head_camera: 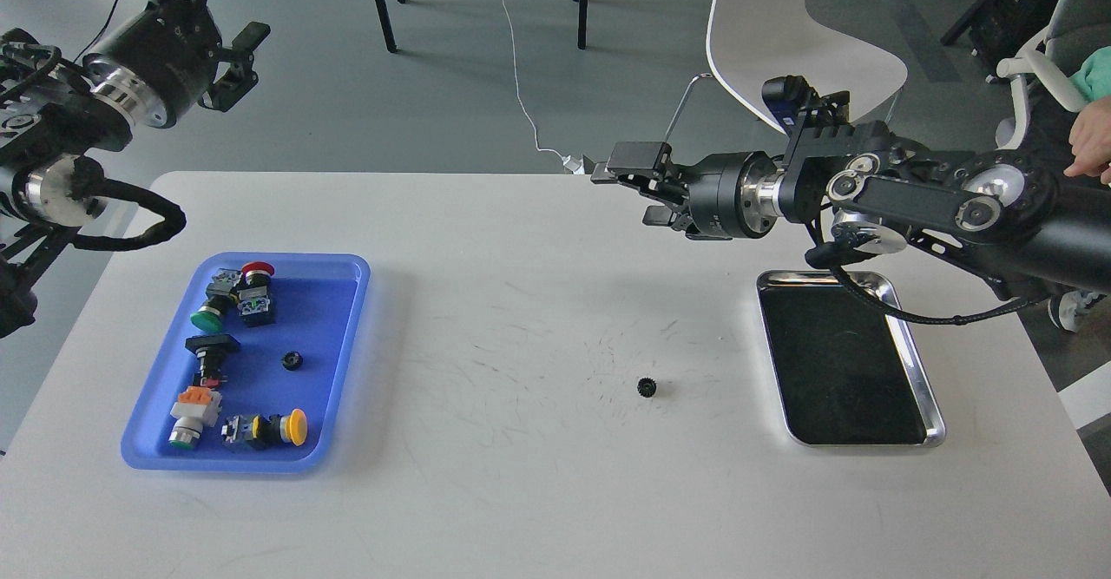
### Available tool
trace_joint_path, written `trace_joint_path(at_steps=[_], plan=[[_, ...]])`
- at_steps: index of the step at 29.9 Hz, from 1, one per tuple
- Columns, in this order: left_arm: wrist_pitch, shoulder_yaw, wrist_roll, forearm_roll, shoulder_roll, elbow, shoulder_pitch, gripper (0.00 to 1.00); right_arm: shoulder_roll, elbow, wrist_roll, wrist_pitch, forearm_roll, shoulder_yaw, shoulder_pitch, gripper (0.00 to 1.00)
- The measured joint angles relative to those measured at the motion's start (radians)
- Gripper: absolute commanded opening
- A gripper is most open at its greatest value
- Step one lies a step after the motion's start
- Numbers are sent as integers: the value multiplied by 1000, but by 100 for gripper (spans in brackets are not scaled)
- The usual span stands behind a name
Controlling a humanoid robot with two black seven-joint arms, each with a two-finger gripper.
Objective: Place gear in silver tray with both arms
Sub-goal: 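Raise the left arm away and swing the right arm over, then lower the right gripper onto the black gear and grasp it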
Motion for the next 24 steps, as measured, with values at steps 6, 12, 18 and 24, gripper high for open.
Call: trace_joint_path(at_steps=[6,12,18,24], plan=[[3,0,-5,-1,2,0,1,97,66,71,-71,44,-92,-206,104,99],[3,-1,-8,-1,4,0,1,97,70,133,-101,87,-98,-272,142,99],[3,-1,-12,-1,4,0,1,97,78,160,-110,112,-80,-312,140,99],[4,-4,-12,-1,1,0,1,97,85,181,-110,131,-39,-340,137,99]])
